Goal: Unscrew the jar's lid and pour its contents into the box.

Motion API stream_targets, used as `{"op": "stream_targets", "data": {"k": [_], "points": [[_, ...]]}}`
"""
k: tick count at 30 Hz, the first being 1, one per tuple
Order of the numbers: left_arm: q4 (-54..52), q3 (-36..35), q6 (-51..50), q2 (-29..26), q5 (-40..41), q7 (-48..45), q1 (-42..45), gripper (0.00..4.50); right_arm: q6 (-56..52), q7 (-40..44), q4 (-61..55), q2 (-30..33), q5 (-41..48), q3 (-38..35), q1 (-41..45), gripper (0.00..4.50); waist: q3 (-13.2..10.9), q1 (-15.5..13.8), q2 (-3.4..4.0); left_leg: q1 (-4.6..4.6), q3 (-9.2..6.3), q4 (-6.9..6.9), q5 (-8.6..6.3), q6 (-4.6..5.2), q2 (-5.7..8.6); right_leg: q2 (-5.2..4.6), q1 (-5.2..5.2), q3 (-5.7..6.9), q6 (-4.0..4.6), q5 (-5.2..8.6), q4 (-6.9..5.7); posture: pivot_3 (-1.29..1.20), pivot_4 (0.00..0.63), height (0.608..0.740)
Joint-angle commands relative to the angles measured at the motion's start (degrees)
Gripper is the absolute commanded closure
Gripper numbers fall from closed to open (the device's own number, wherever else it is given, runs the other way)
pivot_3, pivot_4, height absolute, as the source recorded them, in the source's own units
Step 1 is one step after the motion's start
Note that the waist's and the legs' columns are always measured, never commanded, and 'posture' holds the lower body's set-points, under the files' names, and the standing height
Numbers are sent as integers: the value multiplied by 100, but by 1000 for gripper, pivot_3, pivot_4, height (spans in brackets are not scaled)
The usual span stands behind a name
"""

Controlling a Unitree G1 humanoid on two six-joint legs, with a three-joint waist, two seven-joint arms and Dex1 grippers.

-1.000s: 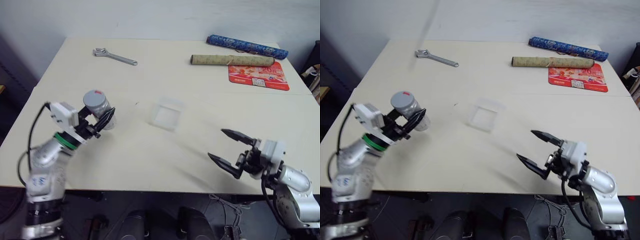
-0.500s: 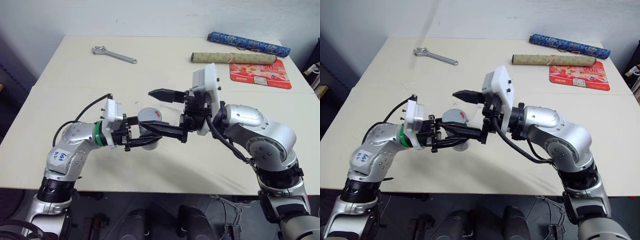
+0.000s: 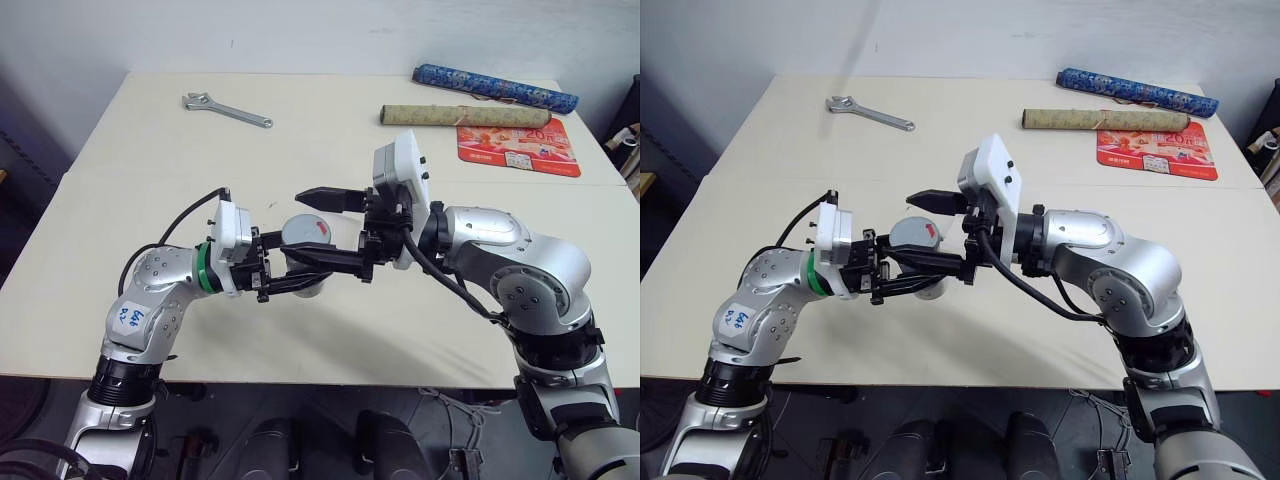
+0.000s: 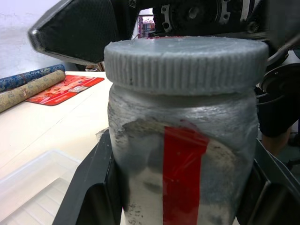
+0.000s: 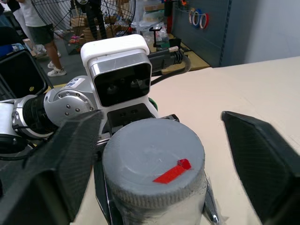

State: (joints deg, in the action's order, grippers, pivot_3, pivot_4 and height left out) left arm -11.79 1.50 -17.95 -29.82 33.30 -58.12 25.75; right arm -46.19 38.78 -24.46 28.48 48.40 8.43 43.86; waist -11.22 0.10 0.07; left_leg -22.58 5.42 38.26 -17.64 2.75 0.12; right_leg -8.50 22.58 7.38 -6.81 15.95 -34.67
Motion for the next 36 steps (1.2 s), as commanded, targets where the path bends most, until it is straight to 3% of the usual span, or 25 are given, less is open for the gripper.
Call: {"op": "stream_targets", "data": {"k": [1, 6, 12, 15, 19, 34, 36], "points": [[-169, -117, 7, 93, 118, 66, 85, 2150, 219, 211, -65, 9, -153, -95, -21, 1670, 0, -1, 0, 0, 0, 0, 0, 0, 0, 0, 0, 0, 0, 0, 0, 0, 150, 740], [-178, -121, -56, 143, 160, 32, 138, 2150, 338, 541, 78, 48, -265, -103, -4, 3234, 0, -1, 0, 0, 0, 0, 0, 1, 0, 0, 0, 0, -1, 0, 0, 0, 150, 740], [-107, -130, -38, 183, 124, -39, 169, 2150, 695, 842, 345, -121, -337, -310, 35, 3234, 0, 0, 0, 0, 0, 1, 1, 1, 0, 0, 0, 0, -1, -1, 0, 0, 150, 740], [-82, -134, -10, 217, 86, -46, 173, 2150, 946, 913, 413, -176, -545, -284, 14, 2663, 0, 0, 0, 0, 1, 0, 1, 1, 1, 0, -1, -1, -1, -1, 0, 0, 150, 740], [-105, -118, 12, 251, 62, -28, 140, 2150, 824, 1040, 415, -79, -716, -90, 20, 1277, 0, 0, 0, 0, 0, 0, 1, 0, 0, 0, 0, 0, -1, -1, 0, 0, 150, 740], [-110, -37, 24, 327, 11, -8, 82, 2150, 733, 1172, 363, -45, -1054, 70, 132, 1277, 0, 0, 0, 0, 0, 1, 2, -1, 0, 0, 0, 0, -1, -1, 0, 0, 150, 740], [-103, -33, 23, 322, 12, -19, 80, 2150, 773, 1147, 375, -106, -1073, 47, 134, 1645, 0, 1, 0, 0, 0, 1, 2, -1, 0, 0, 0, 0, -1, -1, 0, 0, 150, 740]]}}
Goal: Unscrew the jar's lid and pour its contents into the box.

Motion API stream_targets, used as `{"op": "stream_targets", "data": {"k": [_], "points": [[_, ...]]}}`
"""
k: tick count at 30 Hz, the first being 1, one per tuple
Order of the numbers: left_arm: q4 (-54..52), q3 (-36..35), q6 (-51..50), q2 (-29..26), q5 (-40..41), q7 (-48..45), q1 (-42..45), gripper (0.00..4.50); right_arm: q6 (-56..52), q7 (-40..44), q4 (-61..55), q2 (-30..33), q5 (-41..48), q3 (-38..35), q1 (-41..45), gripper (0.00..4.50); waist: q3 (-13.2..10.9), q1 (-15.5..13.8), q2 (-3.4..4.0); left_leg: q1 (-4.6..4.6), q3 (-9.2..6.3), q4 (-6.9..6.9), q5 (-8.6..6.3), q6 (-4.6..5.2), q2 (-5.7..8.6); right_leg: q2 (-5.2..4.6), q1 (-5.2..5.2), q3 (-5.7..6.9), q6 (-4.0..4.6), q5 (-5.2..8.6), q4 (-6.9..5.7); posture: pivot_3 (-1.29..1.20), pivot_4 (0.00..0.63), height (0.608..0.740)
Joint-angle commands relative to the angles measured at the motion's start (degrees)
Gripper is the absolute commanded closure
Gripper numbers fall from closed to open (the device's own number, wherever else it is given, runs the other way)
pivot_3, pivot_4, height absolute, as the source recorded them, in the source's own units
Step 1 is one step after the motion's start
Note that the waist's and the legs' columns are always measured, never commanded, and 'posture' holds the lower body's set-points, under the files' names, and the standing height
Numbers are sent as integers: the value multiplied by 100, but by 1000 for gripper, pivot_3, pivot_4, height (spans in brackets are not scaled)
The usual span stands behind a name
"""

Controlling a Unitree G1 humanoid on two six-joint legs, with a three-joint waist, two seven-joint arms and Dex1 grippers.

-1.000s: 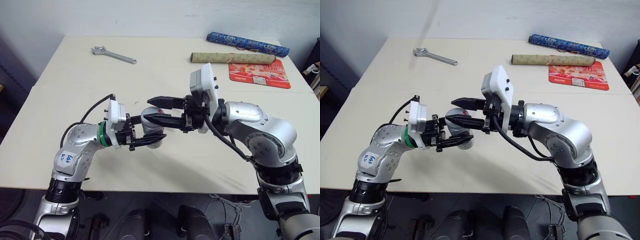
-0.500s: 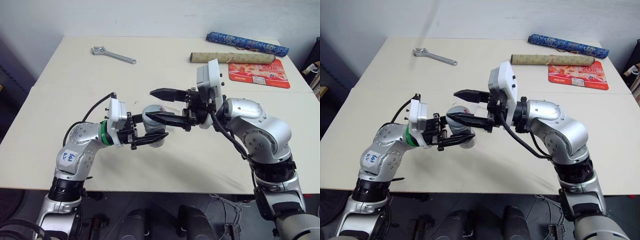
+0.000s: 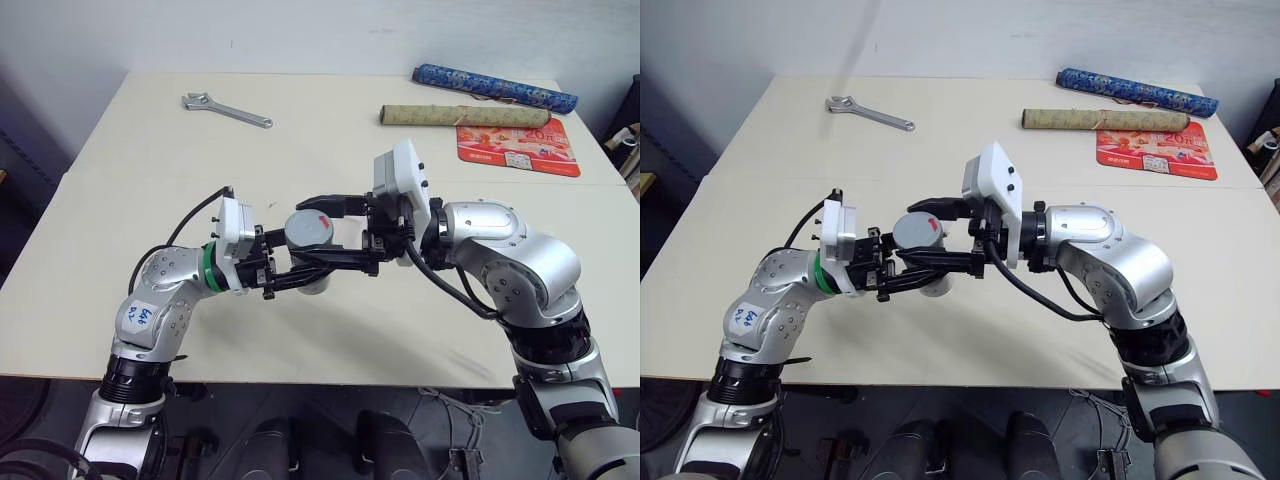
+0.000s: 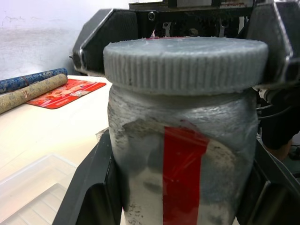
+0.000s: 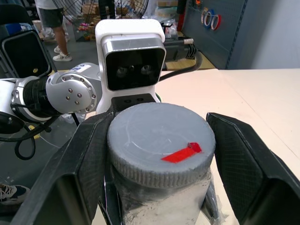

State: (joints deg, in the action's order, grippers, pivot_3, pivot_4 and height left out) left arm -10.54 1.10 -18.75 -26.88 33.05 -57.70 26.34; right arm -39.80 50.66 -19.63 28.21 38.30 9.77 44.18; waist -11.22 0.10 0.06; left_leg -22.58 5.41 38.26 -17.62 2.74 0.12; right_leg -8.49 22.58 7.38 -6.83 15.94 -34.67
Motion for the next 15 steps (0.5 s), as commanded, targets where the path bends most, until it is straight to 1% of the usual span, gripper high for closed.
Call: {"op": "stream_targets", "data": {"k": [1, 3, 6, 8, 12, 15], "points": [[-229, 8, 103, 23, 36, -68, 16, 2150, 143, -47, -109, -109, -53, -102, 99, 1892, 0, 0, 0, 0, 0, 0, 0, 0, 0, 0, 0, 0, 0, 0, 0, 0, 150, 740], [-229, 18, 94, 2, 38, -102, 6, 2150, 169, -7, -108, -153, -27, -114, 88, 1959, 0, 1, 0, 0, 0, 0, 0, 0, 0, 0, 0, 0, 0, 0, 0, 0, 150, 740], [-193, 80, 85, -108, 100, -432, 25, 2150, 323, 447, -25, -182, 143, -119, 108, 1959, 0, 1, 0, 0, 0, 0, 0, 0, 0, 0, 0, 0, 0, 0, 0, 0, 150, 740], [-129, 141, 133, -182, 166, -796, 95, 2150, 472, 1003, 191, -156, 226, -87, 223, 1959, 0, 3, 0, 0, 1, 0, 0, 0, 0, 0, 0, 0, 0, 0, 0, 0, 150, 740], [-68, 303, 215, -289, 245, -1564, 283, 2150, 678, 2457, 720, 154, 119, 223, 556, 1959, 0, 10, 0, 0, 4, 1, 1, 2, 0, 2, 0, -1, 0, 0, 2, 0, 150, 740], [-49, 384, 316, -332, 238, -1944, 375, 2150, 739, 3010, 985, 281, 43, 327, 703, 1959, 0, 10, 0, 2, 3, 1, 1, 2, 0, 2, -2, 0, 0, 0, 2, 0, 150, 740]]}}
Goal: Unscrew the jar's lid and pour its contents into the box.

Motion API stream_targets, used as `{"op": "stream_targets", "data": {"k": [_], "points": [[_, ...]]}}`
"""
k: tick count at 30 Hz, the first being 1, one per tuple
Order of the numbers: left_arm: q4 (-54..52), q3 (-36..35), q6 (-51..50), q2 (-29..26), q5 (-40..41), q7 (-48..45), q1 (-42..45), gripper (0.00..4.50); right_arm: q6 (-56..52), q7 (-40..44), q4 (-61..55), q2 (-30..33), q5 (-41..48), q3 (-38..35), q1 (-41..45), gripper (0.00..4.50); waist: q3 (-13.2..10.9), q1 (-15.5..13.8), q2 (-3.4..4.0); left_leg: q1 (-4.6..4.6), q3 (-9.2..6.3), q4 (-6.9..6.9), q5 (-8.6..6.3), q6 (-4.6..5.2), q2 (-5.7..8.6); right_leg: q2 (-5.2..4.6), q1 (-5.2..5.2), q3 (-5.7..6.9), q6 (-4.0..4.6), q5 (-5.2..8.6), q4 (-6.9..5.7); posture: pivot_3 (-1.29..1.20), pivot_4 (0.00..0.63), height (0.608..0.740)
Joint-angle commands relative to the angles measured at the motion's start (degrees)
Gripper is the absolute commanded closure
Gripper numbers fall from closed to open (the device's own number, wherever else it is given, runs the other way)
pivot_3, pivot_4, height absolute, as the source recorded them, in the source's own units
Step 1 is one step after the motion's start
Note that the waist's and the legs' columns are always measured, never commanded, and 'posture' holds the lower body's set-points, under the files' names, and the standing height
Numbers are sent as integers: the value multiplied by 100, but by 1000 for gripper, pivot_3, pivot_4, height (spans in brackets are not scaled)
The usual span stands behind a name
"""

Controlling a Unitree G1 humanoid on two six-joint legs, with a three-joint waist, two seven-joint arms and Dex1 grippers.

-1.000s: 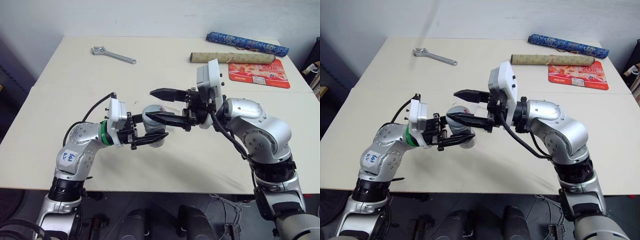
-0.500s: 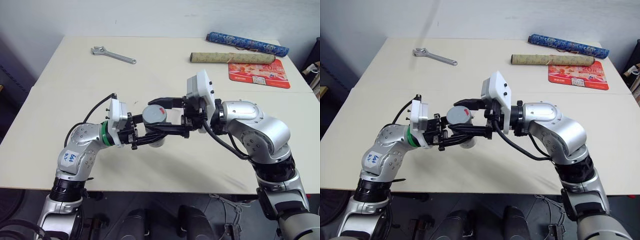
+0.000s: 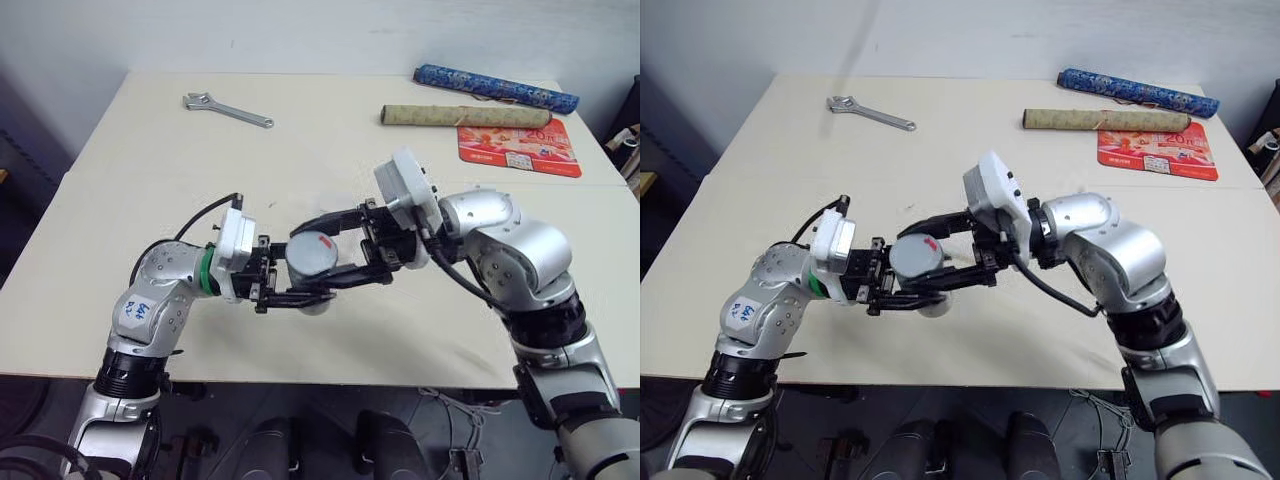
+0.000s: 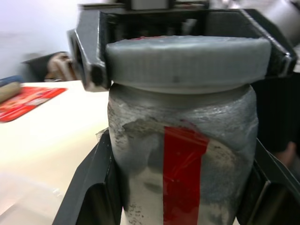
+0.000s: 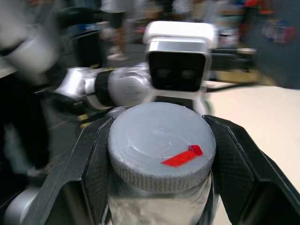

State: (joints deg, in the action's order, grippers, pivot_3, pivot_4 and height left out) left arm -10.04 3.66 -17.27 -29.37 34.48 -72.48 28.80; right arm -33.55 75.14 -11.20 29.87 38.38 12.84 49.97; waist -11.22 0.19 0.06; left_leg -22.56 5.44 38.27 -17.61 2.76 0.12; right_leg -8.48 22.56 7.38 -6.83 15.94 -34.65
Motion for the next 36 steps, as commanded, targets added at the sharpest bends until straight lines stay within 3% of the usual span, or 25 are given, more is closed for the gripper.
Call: {"op": "stream_targets", "data": {"k": [1, 4, 7, 8, 12, 17, 25, 36], "points": [[-92, 134, 163, -96, 86, -516, 154, 2150, 129, 641, 190, 130, 22, 13, 144, 1959, 0, -3, 0, 0, 0, 0, 0, 0, 0, 0, 0, 0, 0, 0, 0, 0, 150, 740], [-38, 65, 200, -83, 41, -435, 212, 2150, 112, 698, 219, 161, 33, -86, 121, 1959, 0, -4, 0, -1, -1, 1, 0, 0, 0, -1, 0, 0, 0, 0, -1, 0, 150, 740], [35, -78, 196, -43, 8, -143, 221, 2150, -89, 150, 152, 94, 112, -376, -3, 1959, 0, -4, 0, -1, -2, 3, 0, 0, 0, -1, 0, 0, -1, -1, -1, 0, 150, 740], [26, -110, 186, -32, 1, -54, 205, 2150, -112, -56, 116, 38, 155, -492, -50, 1239, 0, -4, -1, -1, -2, 3, 0, -1, 0, -1, 0, 0, -1, -1, -2, 0, 150, 740], [124, -348, 222, 88, -161, 611, 152, 2150, -182, -610, -280, -1, 363, -947, -351, 32, 0, -15, -1, -2, -5, 3, 0, -1, 1, -4, 0, 2, -1, -1, -1, 0, 150, 740], [215, -338, 170, 152, -387, 1074, 140, 2150, -214, -1364, -707, -84, 306, -1158, -693, 32, 0, -14, -1, -1, -4, 2, 0, -1, 1, -3, -1, 2, -3, -2, -2, 0, 150, 740], [235, -135, 114, 311, -449, 1154, 236, 2150, -170, -2091, -867, -376, -155, -673, -631, 32, 0, -2, -1, -1, 0, 2, 2, -4, -1, -1, 1, -1, -3, -2, -3, 0, 150, 740], [206, -56, 167, 394, -512, 1151, 220, 2150, -118, -2305, -655, -626, -412, -610, -437, 32, 0, -8, -1, -2, -2, 2, 3, -3, 2, -2, 1, -1, -4, -2, -3, 0, 150, 740]]}}
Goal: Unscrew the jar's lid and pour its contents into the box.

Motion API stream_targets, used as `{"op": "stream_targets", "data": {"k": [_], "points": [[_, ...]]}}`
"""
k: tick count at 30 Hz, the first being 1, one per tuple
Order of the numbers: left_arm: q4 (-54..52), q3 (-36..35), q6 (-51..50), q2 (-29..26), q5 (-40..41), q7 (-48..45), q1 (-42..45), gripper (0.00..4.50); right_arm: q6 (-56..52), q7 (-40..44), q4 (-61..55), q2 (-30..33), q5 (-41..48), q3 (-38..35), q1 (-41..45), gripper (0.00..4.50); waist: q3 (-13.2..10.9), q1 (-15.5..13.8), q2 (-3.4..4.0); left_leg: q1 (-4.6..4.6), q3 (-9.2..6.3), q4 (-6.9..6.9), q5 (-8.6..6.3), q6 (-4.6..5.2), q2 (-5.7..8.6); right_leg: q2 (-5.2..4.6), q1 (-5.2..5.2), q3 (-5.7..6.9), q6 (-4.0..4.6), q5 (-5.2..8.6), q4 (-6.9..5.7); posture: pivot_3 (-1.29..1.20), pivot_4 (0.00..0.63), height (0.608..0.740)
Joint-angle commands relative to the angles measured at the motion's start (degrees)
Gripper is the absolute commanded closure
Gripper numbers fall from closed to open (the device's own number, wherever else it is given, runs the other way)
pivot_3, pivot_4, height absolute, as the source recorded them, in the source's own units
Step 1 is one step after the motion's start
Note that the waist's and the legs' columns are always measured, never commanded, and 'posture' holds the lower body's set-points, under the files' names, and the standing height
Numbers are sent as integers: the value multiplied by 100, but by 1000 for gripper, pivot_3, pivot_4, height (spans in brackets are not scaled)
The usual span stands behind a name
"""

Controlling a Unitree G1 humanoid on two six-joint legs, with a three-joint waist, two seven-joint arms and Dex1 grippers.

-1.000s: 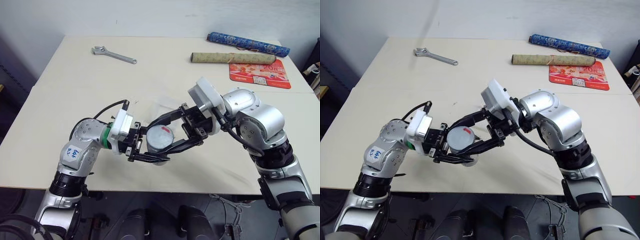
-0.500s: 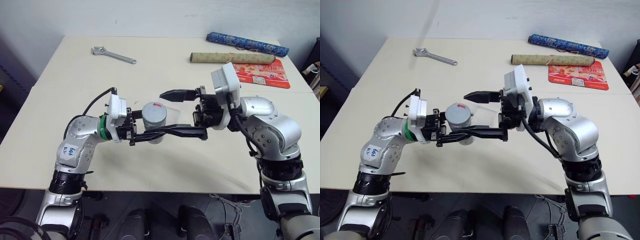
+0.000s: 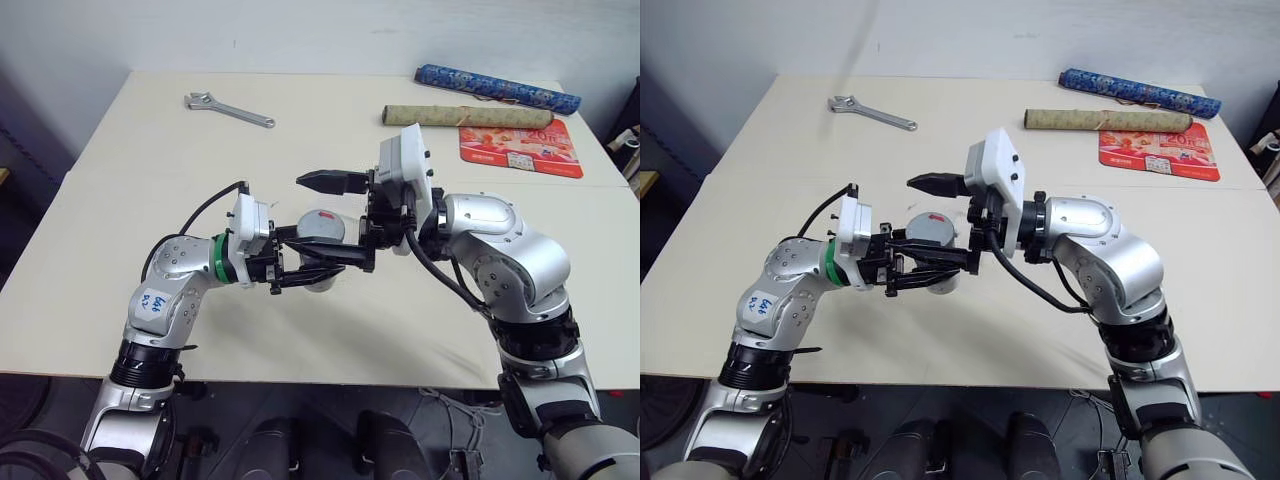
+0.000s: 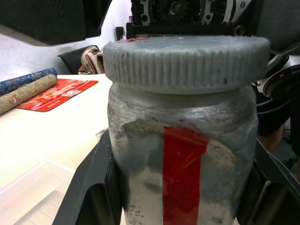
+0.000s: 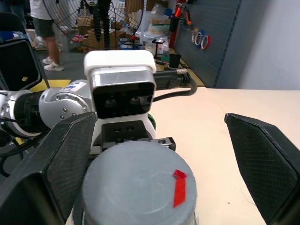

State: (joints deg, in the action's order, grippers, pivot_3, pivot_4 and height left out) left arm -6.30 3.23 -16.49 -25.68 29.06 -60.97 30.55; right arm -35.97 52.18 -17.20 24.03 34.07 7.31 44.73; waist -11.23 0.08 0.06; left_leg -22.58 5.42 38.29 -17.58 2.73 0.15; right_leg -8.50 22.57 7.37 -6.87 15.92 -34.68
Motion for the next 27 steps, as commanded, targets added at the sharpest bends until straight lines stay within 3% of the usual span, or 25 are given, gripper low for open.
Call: {"op": "stream_targets", "data": {"k": [1, 15, 27], "points": [[-173, -18, 97, 31, 32, 0, 42, 2150, 127, 8, -32, -33, 5, -51, 77, 32, 0, 4, 0, 0, 0, 0, 0, 0, 0, 0, 0, 0, 0, 0, 0, 0, 150, 740], [-189, -76, 145, 49, 96, -3, -10, 2150, 648, 665, 782, 330, 35, -444, -252, 32, 0, 4, 0, 1, 1, 0, 1, 1, -1, 1, 0, 0, 0, 0, 0, 0, 150, 740], [-75, -109, 175, 34, 65, 6, 39, 2150, 392, 837, 527, 666, 498, -738, -571, 32, 0, -2, 0, 0, 1, 0, 1, 1, -1, 0, -1, 0, -1, -1, 2, 0, 150, 740]]}}
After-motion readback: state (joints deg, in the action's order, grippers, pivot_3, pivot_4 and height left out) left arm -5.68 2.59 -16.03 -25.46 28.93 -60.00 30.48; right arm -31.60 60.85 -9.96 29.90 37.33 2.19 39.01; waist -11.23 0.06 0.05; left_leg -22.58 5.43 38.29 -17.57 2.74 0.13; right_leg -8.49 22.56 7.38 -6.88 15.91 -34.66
